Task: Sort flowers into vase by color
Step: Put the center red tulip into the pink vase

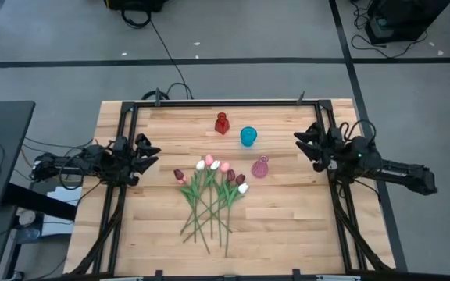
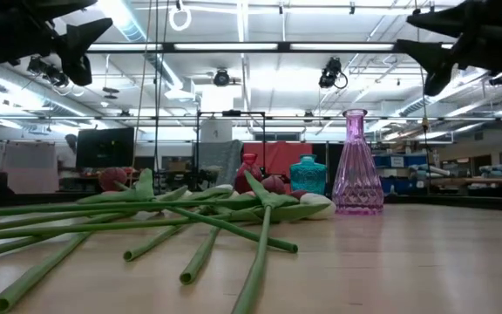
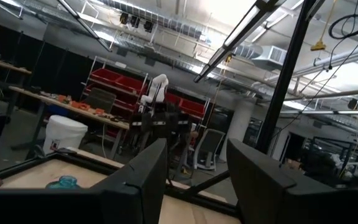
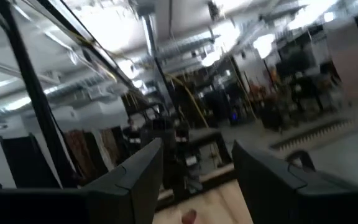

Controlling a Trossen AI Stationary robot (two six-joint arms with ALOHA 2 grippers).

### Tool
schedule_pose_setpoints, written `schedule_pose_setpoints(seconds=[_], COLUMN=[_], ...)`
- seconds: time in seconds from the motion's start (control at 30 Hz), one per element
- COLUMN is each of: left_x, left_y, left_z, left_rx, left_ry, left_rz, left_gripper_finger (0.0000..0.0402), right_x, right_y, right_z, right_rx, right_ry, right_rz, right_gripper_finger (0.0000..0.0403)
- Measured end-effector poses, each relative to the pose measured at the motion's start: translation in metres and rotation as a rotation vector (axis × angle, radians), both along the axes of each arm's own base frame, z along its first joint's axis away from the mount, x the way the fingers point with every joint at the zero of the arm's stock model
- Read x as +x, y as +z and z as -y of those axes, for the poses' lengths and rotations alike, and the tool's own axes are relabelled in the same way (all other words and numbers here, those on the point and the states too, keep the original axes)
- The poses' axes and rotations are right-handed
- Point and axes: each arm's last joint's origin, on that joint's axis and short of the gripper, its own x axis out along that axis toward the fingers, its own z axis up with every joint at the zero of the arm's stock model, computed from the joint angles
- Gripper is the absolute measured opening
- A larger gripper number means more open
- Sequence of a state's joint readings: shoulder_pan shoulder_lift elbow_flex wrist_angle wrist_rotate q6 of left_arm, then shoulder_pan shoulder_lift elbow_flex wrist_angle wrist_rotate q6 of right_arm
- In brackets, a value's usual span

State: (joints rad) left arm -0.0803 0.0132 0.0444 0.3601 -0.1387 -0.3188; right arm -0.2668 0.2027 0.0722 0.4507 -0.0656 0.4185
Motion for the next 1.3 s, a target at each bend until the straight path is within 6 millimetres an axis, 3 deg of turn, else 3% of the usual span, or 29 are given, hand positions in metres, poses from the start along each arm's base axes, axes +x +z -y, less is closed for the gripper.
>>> schedule_pose_setpoints(seconds=[0.27,0.5,0.77,0.97,1.3], left_x=[0.001,0.003,0.005,0.006,0.007], left_y=[-0.002,-0.008,-0.017,-0.023,-0.029], left_z=[0.000,0.000,-0.002,-0.001,0.005], left_rx=[-0.001,-0.001,-0.009,-0.028,-0.002], left_ry=[-0.001,0.020,0.067,0.048,-0.161], left_rz=[-0.019,-0.086,-0.187,-0.248,-0.310], left_gripper_finger=[0.0172,0.0172,0.0172,0.0172,0.0172], right_x=[0.042,0.104,0.176,0.213,0.253], right_y=[0.031,0.054,0.061,0.053,0.027], right_z=[-0.007,-0.025,-0.064,-0.083,-0.103], right_rx=[-0.027,-0.091,-0.082,0.030,0.278], right_ry=[0.038,0.041,-0.020,-0.022,0.041], right_rz=[-0.169,-0.398,-0.681,-0.854,-1.048], right_gripper_finger=[0.0197,0.0197,0.0197,0.0197,0.0197])
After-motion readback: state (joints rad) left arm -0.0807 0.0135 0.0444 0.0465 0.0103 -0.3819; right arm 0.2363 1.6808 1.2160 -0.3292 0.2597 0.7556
